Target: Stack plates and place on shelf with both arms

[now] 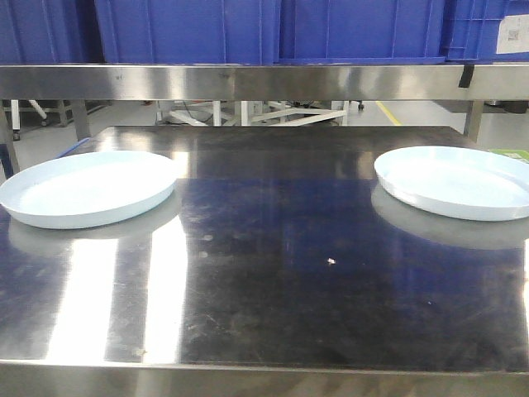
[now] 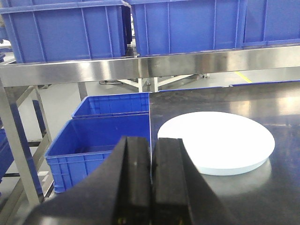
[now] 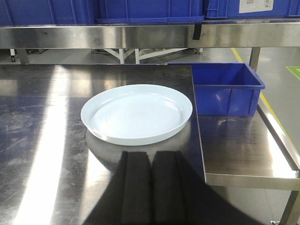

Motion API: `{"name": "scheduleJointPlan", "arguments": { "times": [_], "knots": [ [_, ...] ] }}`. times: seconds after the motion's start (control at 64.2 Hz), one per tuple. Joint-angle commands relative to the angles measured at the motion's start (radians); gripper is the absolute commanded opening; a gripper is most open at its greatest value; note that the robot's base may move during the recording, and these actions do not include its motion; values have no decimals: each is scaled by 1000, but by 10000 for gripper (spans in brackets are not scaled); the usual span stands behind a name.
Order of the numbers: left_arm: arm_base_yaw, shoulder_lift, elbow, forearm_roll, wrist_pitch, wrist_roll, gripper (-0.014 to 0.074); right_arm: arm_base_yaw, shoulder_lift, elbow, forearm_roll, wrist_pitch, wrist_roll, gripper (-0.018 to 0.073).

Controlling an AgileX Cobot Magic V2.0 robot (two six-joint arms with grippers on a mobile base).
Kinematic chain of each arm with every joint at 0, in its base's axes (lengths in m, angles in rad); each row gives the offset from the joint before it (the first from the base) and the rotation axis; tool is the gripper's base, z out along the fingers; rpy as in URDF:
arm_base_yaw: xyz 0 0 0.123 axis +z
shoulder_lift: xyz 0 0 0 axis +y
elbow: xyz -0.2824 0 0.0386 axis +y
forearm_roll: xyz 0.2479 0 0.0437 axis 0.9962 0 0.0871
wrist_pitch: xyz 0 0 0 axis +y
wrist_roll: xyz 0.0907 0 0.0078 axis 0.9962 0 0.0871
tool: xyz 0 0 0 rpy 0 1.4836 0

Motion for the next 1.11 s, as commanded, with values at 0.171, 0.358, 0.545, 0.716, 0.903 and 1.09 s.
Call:
{"name": "scheduleJointPlan", "arguments": {
  "times": [0.171, 0.358, 0.545, 0.716, 0.903, 1.09],
  "knots": [
    [-3, -19, 2, -3, -120, -4, 83, -5, -19, -1, -5, -89, -5, 55],
    [-3, -19, -18, -13, -127, -7, 83, -5, -19, -1, -5, -89, -5, 55],
    [-3, 3, -107, -21, -105, -7, 83, -5, -19, -1, -5, -89, -5, 55],
    [-3, 93, -228, -21, -25, -7, 83, -5, -19, -1, -5, -89, -5, 55],
    [-3, 248, -327, -21, -22, -7, 83, -5, -19, -1, -5, -89, -5, 55],
    [-3, 455, -425, -23, -22, -7, 83, -5, -19, -1, -5, -89, -5, 55]
  ]
}}
